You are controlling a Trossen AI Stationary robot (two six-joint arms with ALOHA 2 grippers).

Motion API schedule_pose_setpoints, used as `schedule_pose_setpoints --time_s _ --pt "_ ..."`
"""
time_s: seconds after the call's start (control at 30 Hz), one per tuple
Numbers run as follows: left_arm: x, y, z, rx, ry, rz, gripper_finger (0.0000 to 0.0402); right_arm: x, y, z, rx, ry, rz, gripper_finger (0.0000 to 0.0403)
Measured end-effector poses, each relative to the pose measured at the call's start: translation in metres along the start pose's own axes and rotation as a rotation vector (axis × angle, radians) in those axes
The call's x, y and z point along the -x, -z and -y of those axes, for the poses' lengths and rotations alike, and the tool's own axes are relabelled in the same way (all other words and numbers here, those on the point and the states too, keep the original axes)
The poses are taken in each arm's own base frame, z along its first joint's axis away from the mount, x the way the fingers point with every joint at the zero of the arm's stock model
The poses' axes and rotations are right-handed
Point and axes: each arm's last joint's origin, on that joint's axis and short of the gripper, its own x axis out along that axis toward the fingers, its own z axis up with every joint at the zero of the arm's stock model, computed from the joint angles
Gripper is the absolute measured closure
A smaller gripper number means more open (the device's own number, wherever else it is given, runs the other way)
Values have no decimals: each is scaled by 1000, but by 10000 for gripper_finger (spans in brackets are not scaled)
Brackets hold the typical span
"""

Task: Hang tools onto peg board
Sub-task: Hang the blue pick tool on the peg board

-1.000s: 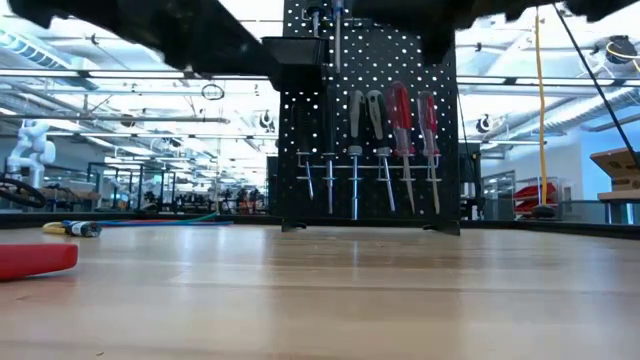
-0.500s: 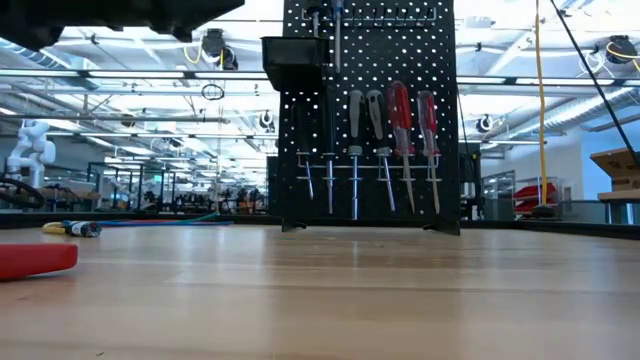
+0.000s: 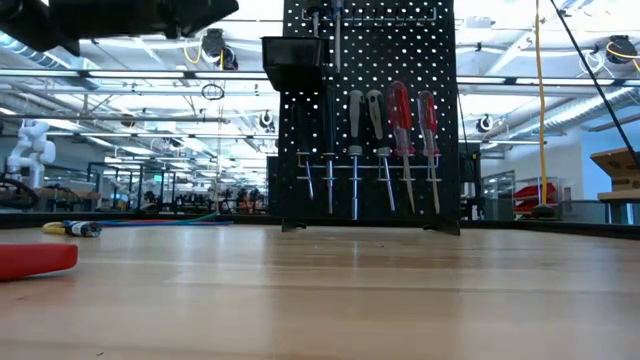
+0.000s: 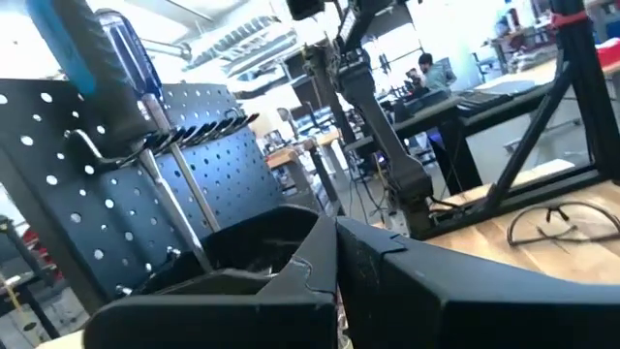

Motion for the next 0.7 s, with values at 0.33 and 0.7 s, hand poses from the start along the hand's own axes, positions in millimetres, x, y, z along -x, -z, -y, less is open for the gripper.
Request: schedule_pose_setpoints --time_s 0.33,0.7 --pt "9 10 -25 35 -7 -37 401 -23 -1 37 -15 155 -15 399" --pt "24 0 -35 302 -90 -5 377 -40 -3 64 -131 90 -7 399"
